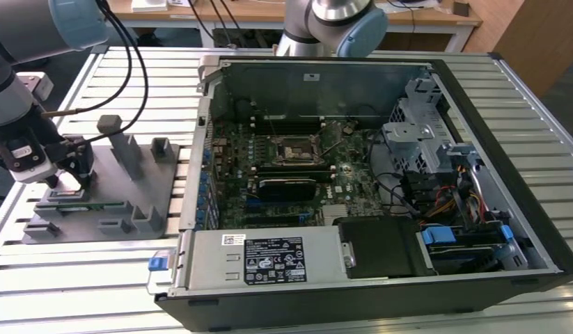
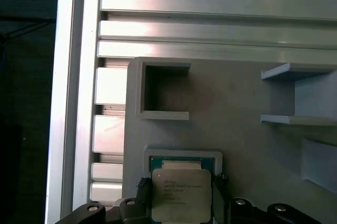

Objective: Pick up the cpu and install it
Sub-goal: 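Pick up the cpu and move it towards the insertion slot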

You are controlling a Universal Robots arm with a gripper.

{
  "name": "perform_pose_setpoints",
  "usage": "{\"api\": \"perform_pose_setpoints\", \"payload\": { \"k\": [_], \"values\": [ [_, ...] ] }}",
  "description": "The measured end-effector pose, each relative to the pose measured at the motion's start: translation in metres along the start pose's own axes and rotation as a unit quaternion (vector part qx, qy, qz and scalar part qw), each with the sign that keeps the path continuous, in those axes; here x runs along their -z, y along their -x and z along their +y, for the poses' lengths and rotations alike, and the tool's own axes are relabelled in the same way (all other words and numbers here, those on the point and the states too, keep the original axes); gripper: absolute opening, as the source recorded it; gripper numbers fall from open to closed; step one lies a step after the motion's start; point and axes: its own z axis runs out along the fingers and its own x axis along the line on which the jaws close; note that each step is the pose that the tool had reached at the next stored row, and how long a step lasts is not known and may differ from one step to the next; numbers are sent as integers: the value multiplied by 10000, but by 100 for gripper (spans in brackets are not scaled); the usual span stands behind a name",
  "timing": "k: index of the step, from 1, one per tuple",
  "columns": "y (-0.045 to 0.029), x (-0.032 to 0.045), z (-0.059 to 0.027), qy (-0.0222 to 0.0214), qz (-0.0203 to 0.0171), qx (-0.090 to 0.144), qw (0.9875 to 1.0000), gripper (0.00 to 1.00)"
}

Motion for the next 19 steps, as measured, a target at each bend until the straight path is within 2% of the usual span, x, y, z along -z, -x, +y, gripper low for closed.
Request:
{"api": "perform_pose_setpoints", "payload": {
  "k": [3,4,16,18,19],
  "values": [
    [1,-1,1,0,0,-17,10000,55],
    [1,-1,1,0,0,-17,10000,62],
    [-17,14,2,0,-12,-17,10000,62],
    [-18,15,2,-1,-12,-17,10000,60],
    [-18,17,2,0,-12,-17,10000,54]
  ]
}}
